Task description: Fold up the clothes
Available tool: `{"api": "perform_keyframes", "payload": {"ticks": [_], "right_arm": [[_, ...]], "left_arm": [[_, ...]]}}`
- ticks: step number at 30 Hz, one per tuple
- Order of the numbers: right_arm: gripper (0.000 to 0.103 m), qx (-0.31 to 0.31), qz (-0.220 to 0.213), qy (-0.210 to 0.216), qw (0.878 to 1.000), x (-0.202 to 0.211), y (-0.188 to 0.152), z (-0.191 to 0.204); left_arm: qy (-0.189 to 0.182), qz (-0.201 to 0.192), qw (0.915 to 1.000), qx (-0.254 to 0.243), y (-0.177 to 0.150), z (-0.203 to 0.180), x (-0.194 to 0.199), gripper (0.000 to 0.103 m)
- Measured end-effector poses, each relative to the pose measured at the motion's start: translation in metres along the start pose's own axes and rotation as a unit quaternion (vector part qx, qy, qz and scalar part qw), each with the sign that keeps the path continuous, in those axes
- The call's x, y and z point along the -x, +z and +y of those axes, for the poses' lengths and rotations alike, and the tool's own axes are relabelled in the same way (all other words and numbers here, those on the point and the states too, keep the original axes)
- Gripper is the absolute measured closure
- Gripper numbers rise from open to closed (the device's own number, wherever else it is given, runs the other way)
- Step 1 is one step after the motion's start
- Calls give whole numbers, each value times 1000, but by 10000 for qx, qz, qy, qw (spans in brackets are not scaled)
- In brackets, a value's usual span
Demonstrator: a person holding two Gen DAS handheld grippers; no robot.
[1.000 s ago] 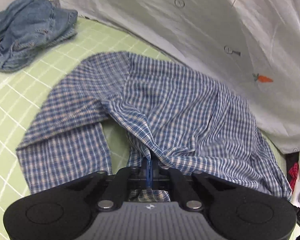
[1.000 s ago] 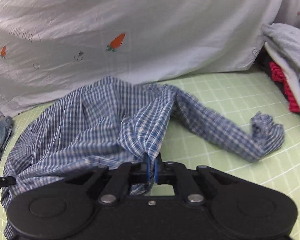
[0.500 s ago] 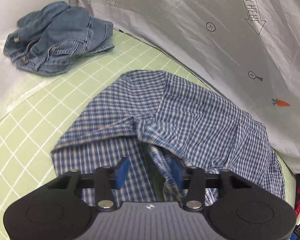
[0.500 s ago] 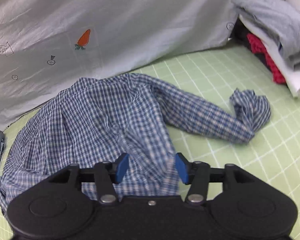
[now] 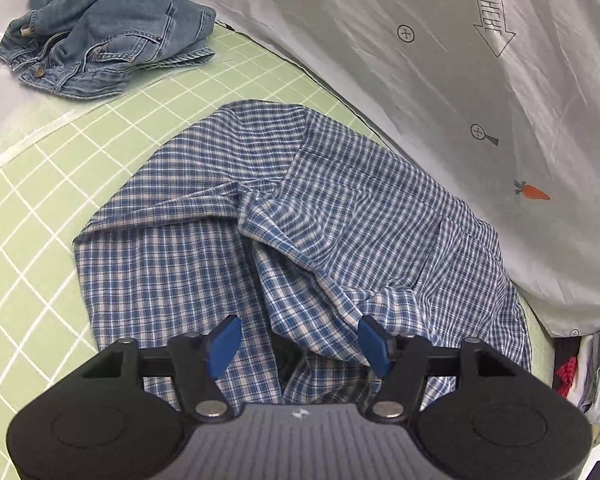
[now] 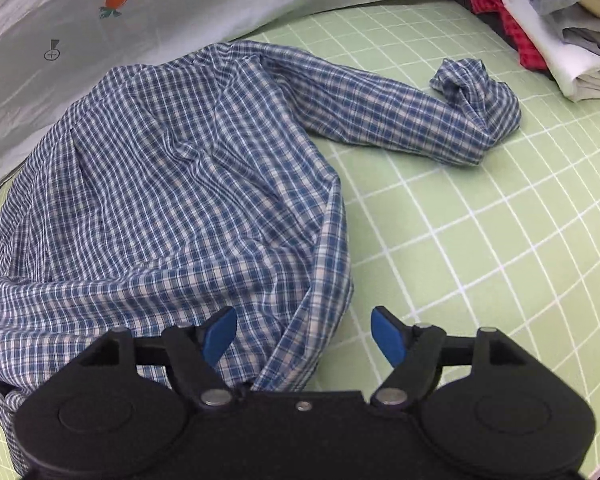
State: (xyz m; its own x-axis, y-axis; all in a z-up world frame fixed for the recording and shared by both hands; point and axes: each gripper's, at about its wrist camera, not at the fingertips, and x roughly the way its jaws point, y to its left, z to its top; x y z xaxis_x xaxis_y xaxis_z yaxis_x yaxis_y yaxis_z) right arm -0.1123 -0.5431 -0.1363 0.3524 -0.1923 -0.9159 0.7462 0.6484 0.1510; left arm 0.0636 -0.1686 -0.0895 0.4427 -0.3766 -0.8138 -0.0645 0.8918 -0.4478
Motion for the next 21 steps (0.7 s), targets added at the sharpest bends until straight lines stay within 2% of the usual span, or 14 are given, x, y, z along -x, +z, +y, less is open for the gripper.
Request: {"api": "perform_keyframes", "payload": {"ticks": [4,10,11,13,14,15,16,17,18,20,21], "right_arm": [[27,68,75,61,9999,0,-3,3],[27,37,349,166,9992,-9,-7,4],[27,16,394,218,9990,-11,-7,4],[29,-47,451,392,9982,-14,-9,2],[36,-91,456,512,9976,-14,-10,1],[50,-135,462,631,9968,-14,-10,0],[58,-198,440,722,9962,-13,-12,-2],[74,-272,401,796,9956,-11,-14,-5],[84,-339,349,869,9950,-8,-16,-7],[96,-471,177,973,9940,3,-18,-13],[97,-525,46,991,9937,12,-18,-18]], "left_arm": [[-351,95,9993,27,-3,-6,-3,38],[-370,583,9972,-300,-17,-25,-23,39],[-333,691,9964,-353,-20,-26,-27,41],[-230,865,9951,-421,-25,-27,-36,60],[-156,976,9944,-377,-28,-25,-40,82],[-80,1101,9934,-319,-30,-22,-45,100],[-86,1154,9930,-230,-32,-18,-45,100],[-116,1185,9928,-132,-34,-13,-45,100],[-182,1163,9930,-35,-35,-9,-41,100],[-303,1011,9944,95,-33,-3,-27,101],[-350,915,9951,128,-32,0,-19,101]]}}
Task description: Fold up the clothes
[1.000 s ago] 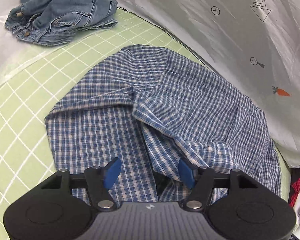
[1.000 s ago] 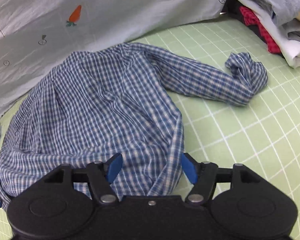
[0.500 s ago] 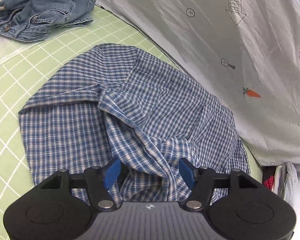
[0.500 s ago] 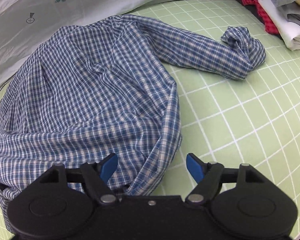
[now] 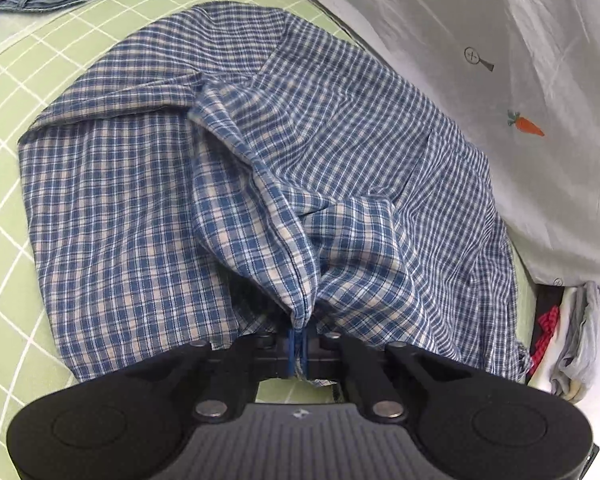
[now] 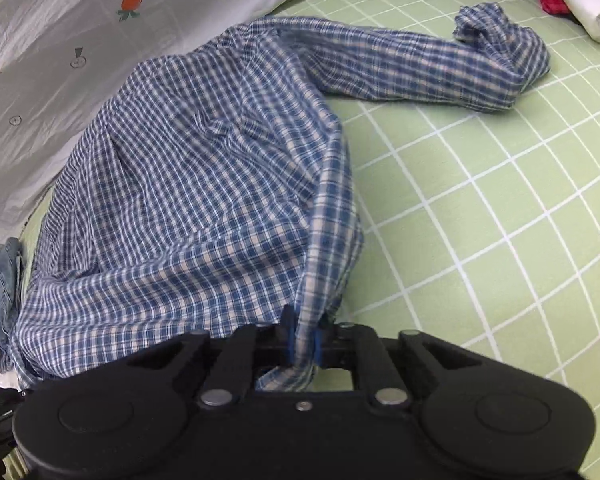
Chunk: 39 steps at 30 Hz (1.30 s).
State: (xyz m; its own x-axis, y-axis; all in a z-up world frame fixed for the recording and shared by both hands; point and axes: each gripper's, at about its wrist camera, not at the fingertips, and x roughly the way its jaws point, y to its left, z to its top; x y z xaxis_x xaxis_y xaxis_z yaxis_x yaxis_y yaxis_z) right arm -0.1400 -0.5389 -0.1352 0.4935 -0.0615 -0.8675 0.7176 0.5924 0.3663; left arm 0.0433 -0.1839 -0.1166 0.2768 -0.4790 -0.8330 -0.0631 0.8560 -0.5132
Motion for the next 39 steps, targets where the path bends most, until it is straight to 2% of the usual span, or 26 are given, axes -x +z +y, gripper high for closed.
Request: {"api": "perform_keyframes", "payload": {"ticks": [4,8,13,16,18,20,22,23,24,25,27,29,31,35,39], "right_arm": [[98,26,-575,157,9982,44,5,-14],[99,281,-959,221,9947,90,11,-26],[99,155,-1163,426,9922,125,10,-39],[99,-159,-1161,509,9918,127,7,-51],[99,-250,-1123,455,9923,123,4,-58],[96,-119,-1057,332,9938,113,1,-61],[83,-14,-1068,22,9943,100,-4,-62],[71,92,-1052,-167,9943,91,-9,-64],[64,188,-998,-296,9944,85,-13,-64],[62,230,-948,-326,9947,81,-18,-65],[49,255,-878,-307,9953,76,-28,-68],[37,228,-815,-320,9959,72,-38,-72],[30,211,-759,-465,9958,68,-48,-77],[29,148,-547,-861,9947,58,-64,-88],[26,-38,-390,-864,9955,54,-81,-97]], "left_arm": [[-272,-467,9985,-54,2,8,48,101],[-524,-873,9947,-136,10,14,100,101],[-1199,-1048,9863,429,20,41,142,102],[-1650,-973,9756,1070,24,63,141,102],[-1465,-924,9781,1156,23,71,137,102],[-752,-916,9909,644,21,67,121,100],[48,-835,9964,115,18,62,100,98],[395,-752,9964,-51,15,61,89,93],[603,-684,9957,-148,11,61,81,85],[776,-619,9948,-230,6,62,74,80],[863,-559,9943,-269,-2,64,67,57],[904,-522,9940,-323,-8,67,64,42],[951,-481,9936,-382,-14,71,60,39],[890,-285,9945,-478,-26,77,55,37],[701,-159,9961,-516,-42,82,58,32]]}}
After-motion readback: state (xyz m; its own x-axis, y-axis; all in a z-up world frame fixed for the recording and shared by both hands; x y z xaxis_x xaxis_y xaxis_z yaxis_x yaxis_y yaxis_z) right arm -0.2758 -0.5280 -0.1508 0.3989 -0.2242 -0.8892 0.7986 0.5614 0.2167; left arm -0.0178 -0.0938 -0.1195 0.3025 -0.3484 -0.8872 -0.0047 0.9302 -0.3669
